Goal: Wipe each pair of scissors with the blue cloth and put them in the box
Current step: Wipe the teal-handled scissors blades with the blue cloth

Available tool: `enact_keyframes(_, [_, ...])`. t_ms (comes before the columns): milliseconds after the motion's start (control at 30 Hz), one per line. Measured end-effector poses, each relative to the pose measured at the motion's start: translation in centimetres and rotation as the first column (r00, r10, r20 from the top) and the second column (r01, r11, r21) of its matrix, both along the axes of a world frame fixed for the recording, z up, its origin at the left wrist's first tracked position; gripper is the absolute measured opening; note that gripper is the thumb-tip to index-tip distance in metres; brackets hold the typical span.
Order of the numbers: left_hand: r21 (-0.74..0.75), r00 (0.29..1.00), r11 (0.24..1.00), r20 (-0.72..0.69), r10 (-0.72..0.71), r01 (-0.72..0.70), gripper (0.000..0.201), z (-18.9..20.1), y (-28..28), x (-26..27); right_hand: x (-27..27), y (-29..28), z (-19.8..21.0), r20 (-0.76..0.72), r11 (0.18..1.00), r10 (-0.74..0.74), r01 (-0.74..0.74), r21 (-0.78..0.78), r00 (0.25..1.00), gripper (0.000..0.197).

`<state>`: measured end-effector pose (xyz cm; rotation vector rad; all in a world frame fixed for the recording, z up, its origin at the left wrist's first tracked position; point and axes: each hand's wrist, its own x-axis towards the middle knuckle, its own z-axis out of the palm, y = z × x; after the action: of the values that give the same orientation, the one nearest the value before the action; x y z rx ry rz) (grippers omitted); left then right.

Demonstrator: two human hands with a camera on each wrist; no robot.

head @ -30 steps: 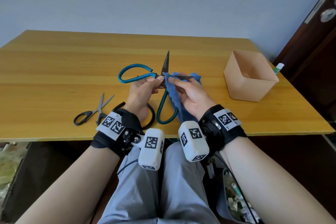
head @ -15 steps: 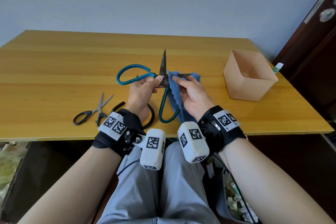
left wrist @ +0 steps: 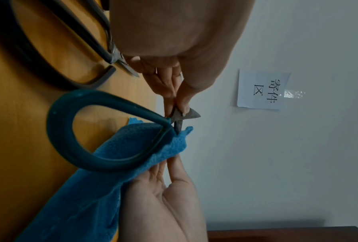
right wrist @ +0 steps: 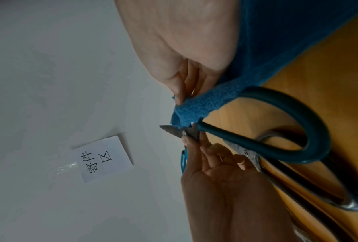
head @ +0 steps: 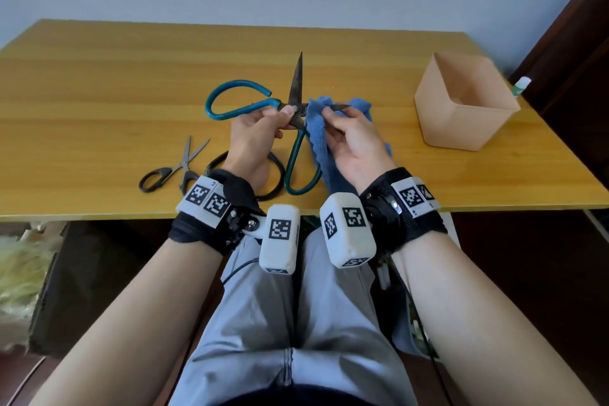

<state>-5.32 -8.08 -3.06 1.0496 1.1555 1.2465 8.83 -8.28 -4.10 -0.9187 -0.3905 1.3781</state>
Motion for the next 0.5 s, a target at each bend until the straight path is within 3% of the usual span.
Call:
enact_keyframes(300, [0.026,0.997,0.997,-0.046,-0.069,0.070,0.030,-1.6,-1.9,-1.2,-0.9,-2.3,-1.5,-0.019,0.999,-0.031,0.030,-0.036,0.999,0.036])
enact_keyframes(500, [0.065,0.998,0.997,-0.053,-0.034,0.037,0.035,-2.2,-2.7,-1.5,-1.3,-3.3,-2.1,-0.014,0.998,-0.062,0.062,-0.019,0.998,0.038])
